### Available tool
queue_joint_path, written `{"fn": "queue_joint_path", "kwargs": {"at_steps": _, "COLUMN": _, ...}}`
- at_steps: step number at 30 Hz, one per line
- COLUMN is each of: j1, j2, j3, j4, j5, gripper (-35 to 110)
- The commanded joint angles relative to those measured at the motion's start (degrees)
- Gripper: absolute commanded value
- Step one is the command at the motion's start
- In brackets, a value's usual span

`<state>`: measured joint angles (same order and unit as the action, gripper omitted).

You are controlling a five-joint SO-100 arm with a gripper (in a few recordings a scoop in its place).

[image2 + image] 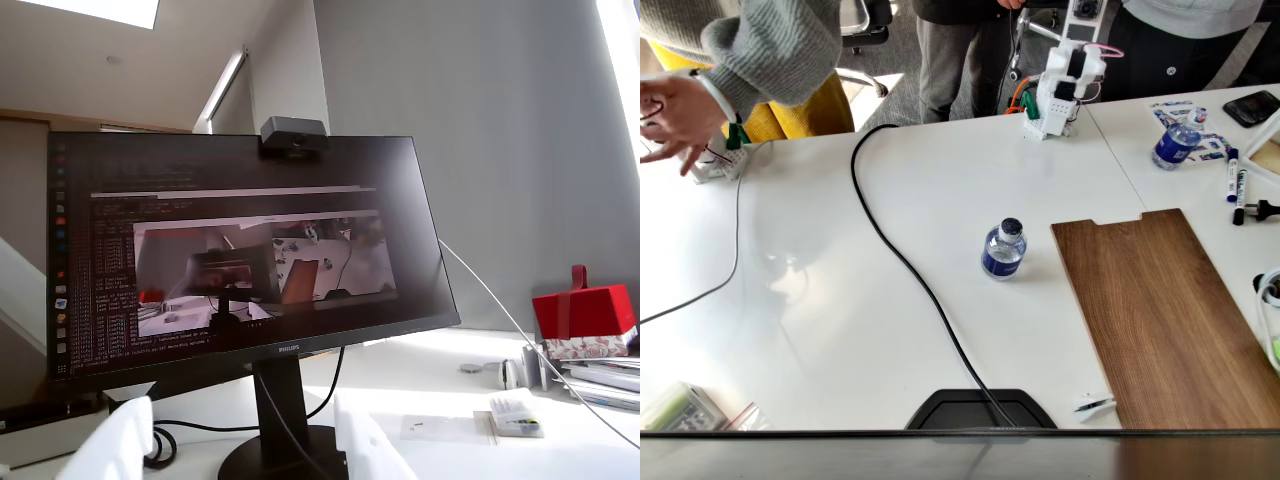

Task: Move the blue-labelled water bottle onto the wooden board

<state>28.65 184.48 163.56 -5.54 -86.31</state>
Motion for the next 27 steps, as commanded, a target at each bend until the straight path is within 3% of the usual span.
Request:
{"fn": "queue_joint_path", "kwargs": {"at_steps": 1, "j1": 0.7, "j2": -7.9, "j3": -8.7, "j4": -0.1, "j5": 0.4, "gripper": 25}}
{"fn": "queue_joint_path", "kwargs": {"at_steps": 10, "j1": 4.0, "j2": -36.9, "j3": -27.4, "j4": -10.9, "j5": 0.2, "gripper": 26}}
{"fn": "queue_joint_path", "kwargs": {"at_steps": 22, "j1": 4.7, "j2": -60.6, "j3": -28.6, "j4": -24.6, "j5": -10.8, "gripper": 30}}
{"fn": "queue_joint_path", "kwargs": {"at_steps": 27, "j1": 4.0, "j2": -73.3, "j3": -35.2, "j4": -29.3, "j5": -9.6, "gripper": 33}}
